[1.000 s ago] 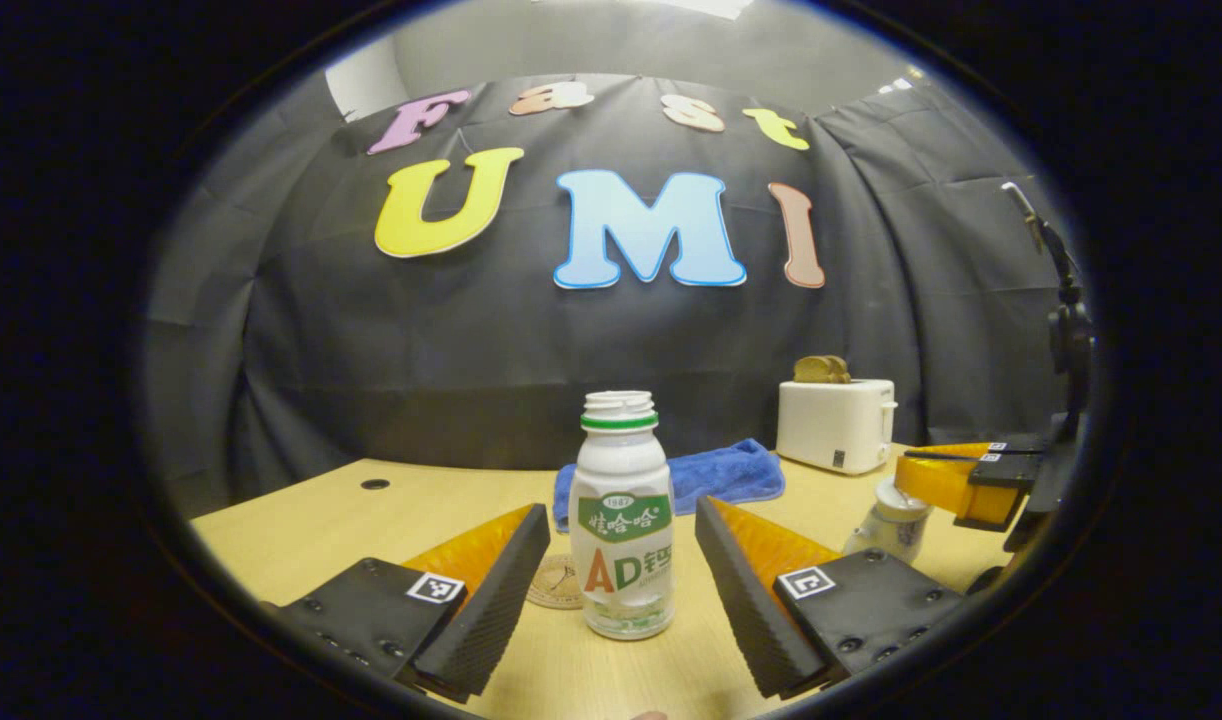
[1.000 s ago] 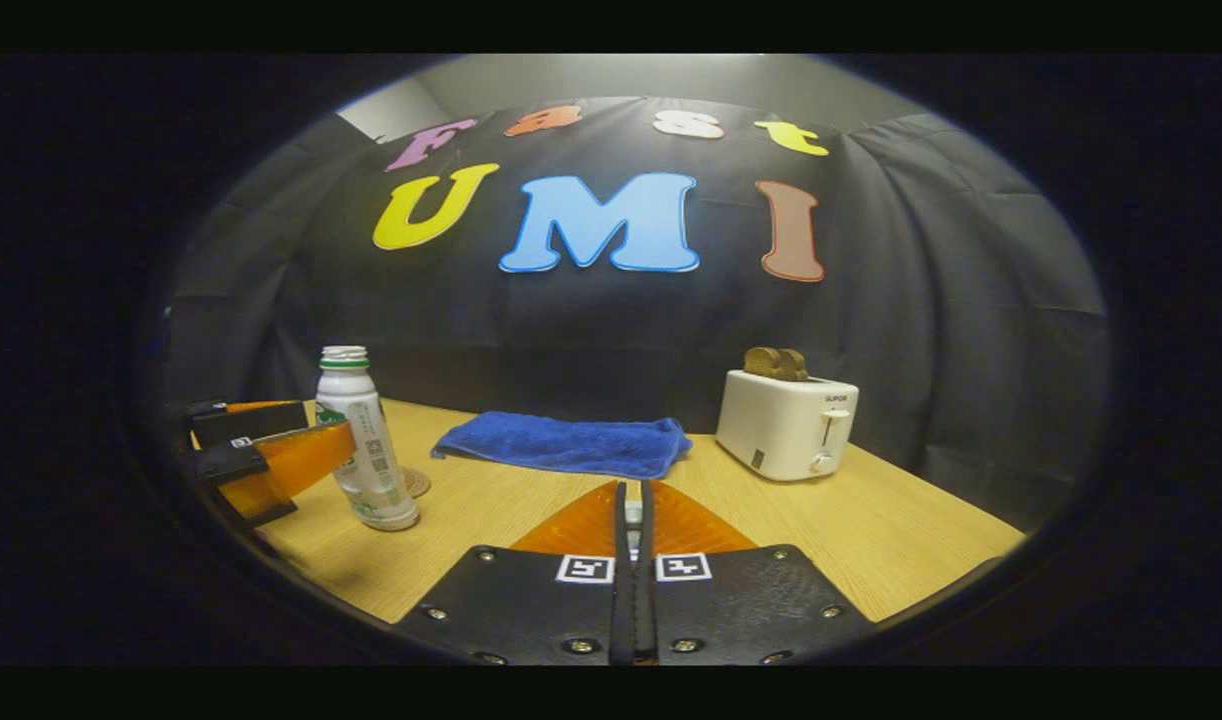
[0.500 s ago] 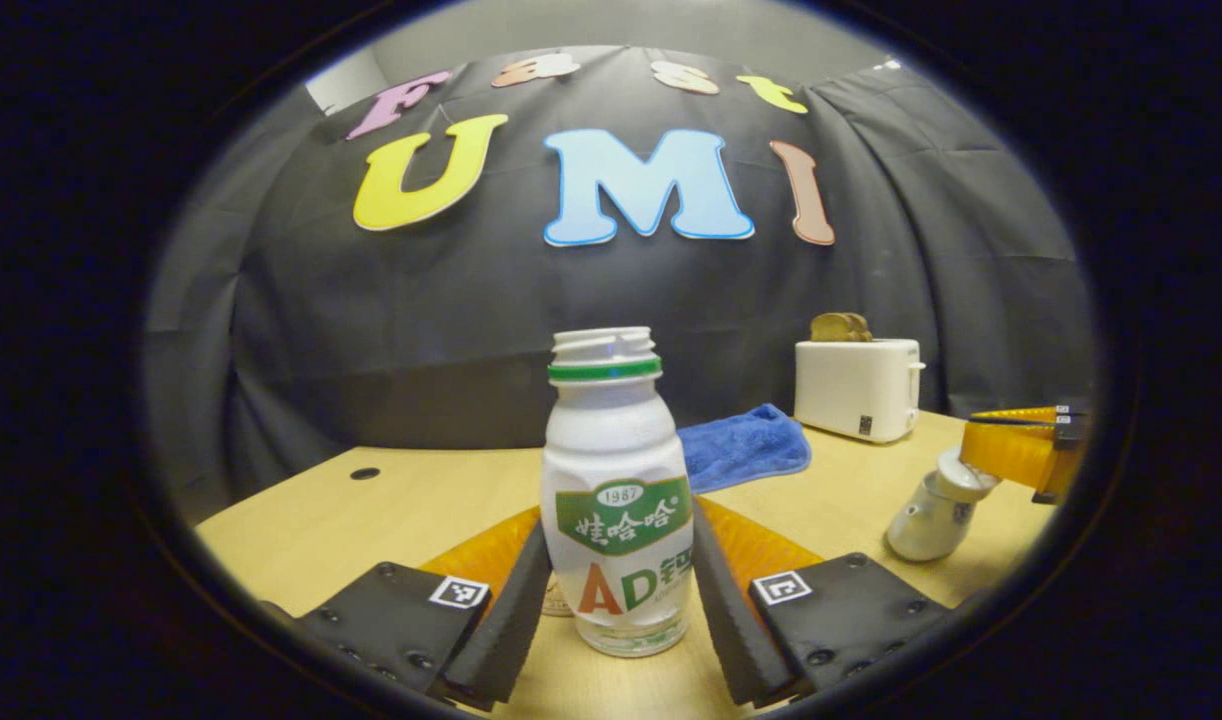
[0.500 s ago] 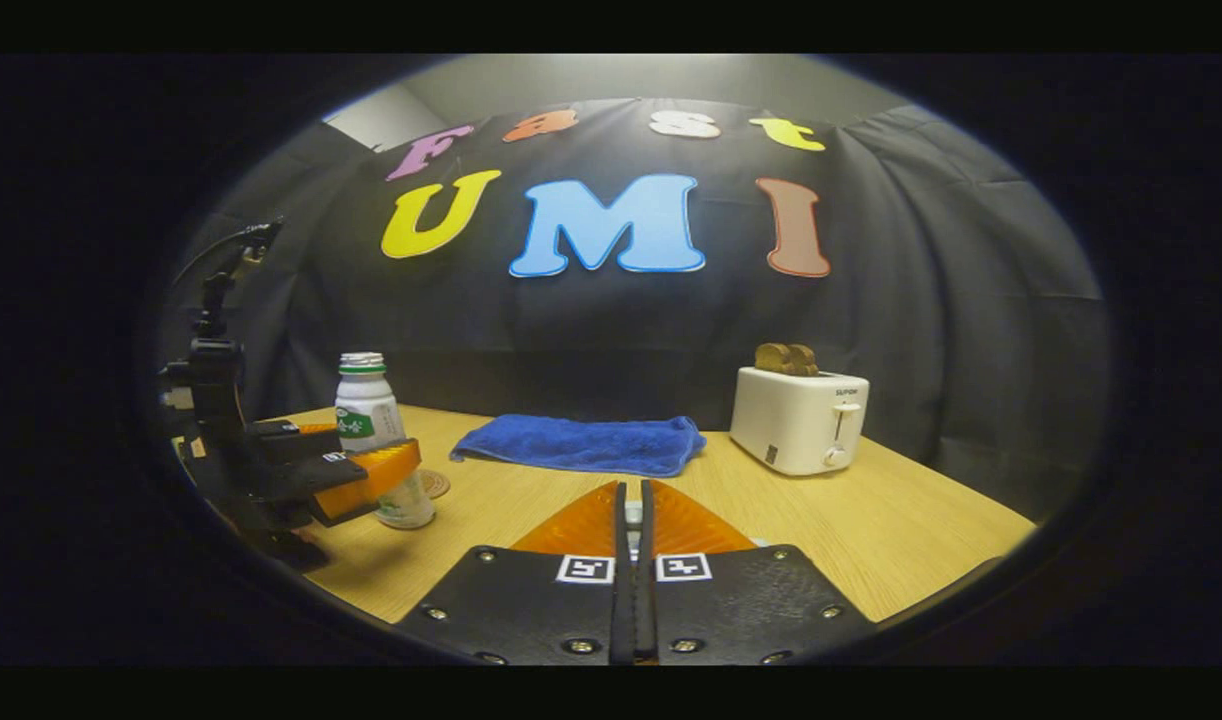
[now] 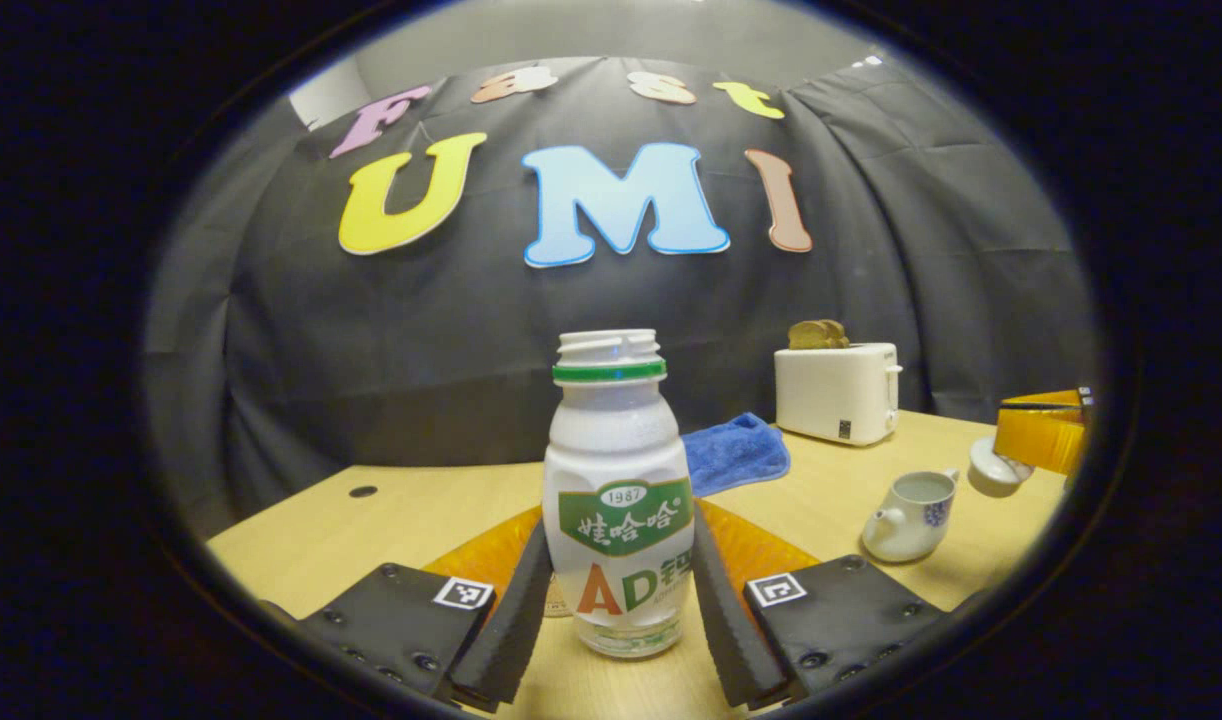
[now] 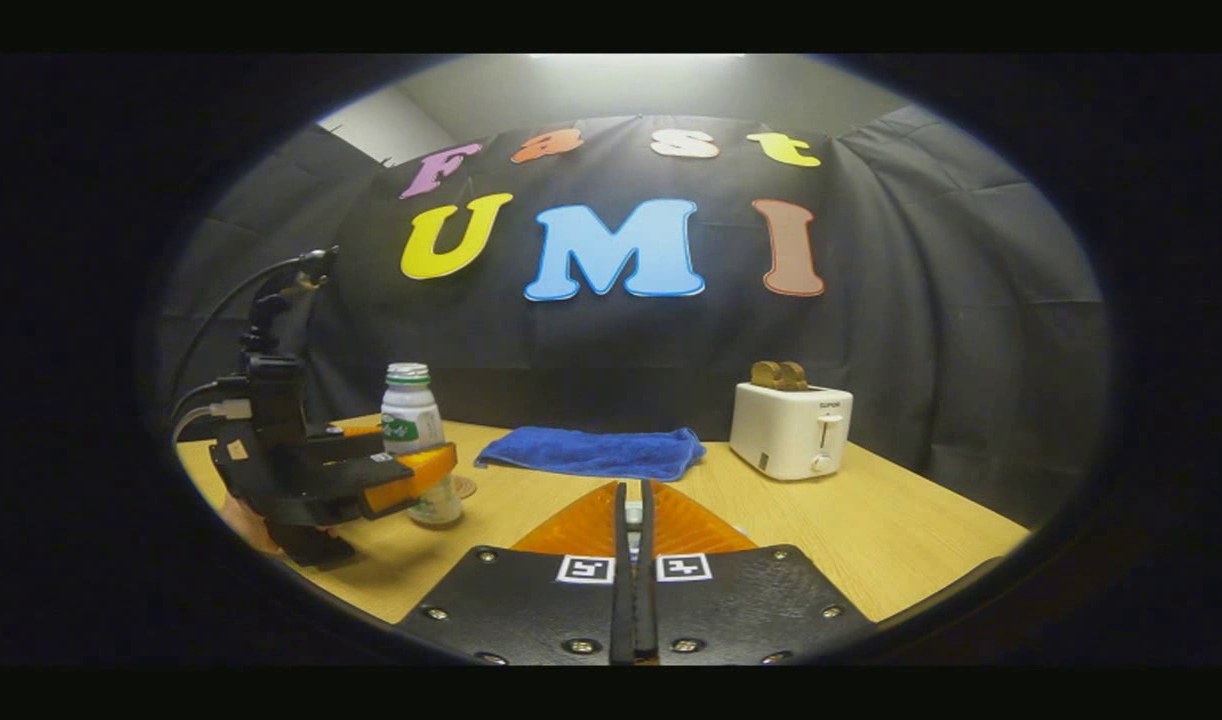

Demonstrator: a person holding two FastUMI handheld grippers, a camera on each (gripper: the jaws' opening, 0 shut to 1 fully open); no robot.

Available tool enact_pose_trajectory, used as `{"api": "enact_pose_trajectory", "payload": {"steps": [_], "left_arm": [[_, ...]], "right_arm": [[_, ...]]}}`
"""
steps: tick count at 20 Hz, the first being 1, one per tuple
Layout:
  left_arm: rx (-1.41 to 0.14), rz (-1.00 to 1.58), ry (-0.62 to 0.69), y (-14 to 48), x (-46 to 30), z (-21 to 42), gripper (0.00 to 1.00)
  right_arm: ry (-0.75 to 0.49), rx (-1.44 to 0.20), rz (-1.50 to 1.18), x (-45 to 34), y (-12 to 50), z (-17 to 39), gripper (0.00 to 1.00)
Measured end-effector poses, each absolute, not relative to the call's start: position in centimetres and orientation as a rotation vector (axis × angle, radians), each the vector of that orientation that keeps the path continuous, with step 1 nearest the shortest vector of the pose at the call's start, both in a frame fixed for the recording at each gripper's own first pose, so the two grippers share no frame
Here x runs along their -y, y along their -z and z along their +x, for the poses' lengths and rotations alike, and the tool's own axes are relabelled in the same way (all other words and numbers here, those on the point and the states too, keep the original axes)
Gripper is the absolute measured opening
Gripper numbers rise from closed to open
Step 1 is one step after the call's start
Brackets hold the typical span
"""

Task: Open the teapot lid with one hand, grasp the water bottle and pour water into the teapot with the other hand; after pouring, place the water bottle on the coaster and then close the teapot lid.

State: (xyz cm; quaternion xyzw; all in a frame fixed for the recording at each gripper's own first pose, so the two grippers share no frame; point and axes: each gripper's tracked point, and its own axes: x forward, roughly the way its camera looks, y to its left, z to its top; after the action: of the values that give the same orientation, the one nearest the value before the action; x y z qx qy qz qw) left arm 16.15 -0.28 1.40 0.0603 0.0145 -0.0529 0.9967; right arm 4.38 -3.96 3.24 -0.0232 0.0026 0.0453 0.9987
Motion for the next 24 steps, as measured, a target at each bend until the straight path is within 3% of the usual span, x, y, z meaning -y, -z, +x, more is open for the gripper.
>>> {"api": "enact_pose_trajectory", "payload": {"steps": [1,2,3,5,6,11,13,17,21,22,24], "left_arm": [[-0.020,0.141,0.108,-1.6,0.8,15.8,0.77],[-0.015,0.164,0.108,-1.6,1.1,15.6,0.79],[-0.021,0.183,0.109,-1.4,1.3,15.5,0.75],[-0.047,0.209,0.113,-0.5,1.9,15.5,0.84],[-0.057,0.239,0.110,-0.2,2.0,15.6,0.77],[-0.080,0.426,0.116,-0.1,3.3,15.8,0.77],[-0.079,0.491,0.131,0.1,4.6,16.1,0.84],[-0.093,0.698,0.132,1.2,6.6,16.9,0.84],[-0.101,0.793,0.153,1.9,8.4,17.3,0.84],[-0.099,0.827,0.145,1.9,8.6,17.4,0.77],[-0.099,0.882,0.145,1.8,8.6,17.3,0.77]], "right_arm": [[-0.094,-0.006,-0.035,4.3,-3.1,3.2,0.01],[-0.089,-0.007,-0.026,4.7,-2.8,2.0,0.01],[-0.073,-0.005,-0.029,5.4,-2.6,0.8,0.01],[-0.035,-0.003,-0.034,7.0,-2.2,-1.2,0.01],[-0.026,-0.005,-0.025,7.5,-2.1,-1.9,0.01],[-0.025,-0.012,-0.004,8.7,-0.7,-4.0,0.00],[-0.029,-0.015,-0.018,9.3,-0.2,-4.2,0.00],[-0.013,-0.006,-0.027,10.2,0.2,-5.6,0.01],[-0.013,-0.004,-0.029,10.8,0.3,-6.3,0.01],[-0.014,-0.004,-0.024,10.9,0.3,-6.5,0.01],[-0.018,-0.006,-0.012,10.9,0.2,-6.7,0.01]]}}
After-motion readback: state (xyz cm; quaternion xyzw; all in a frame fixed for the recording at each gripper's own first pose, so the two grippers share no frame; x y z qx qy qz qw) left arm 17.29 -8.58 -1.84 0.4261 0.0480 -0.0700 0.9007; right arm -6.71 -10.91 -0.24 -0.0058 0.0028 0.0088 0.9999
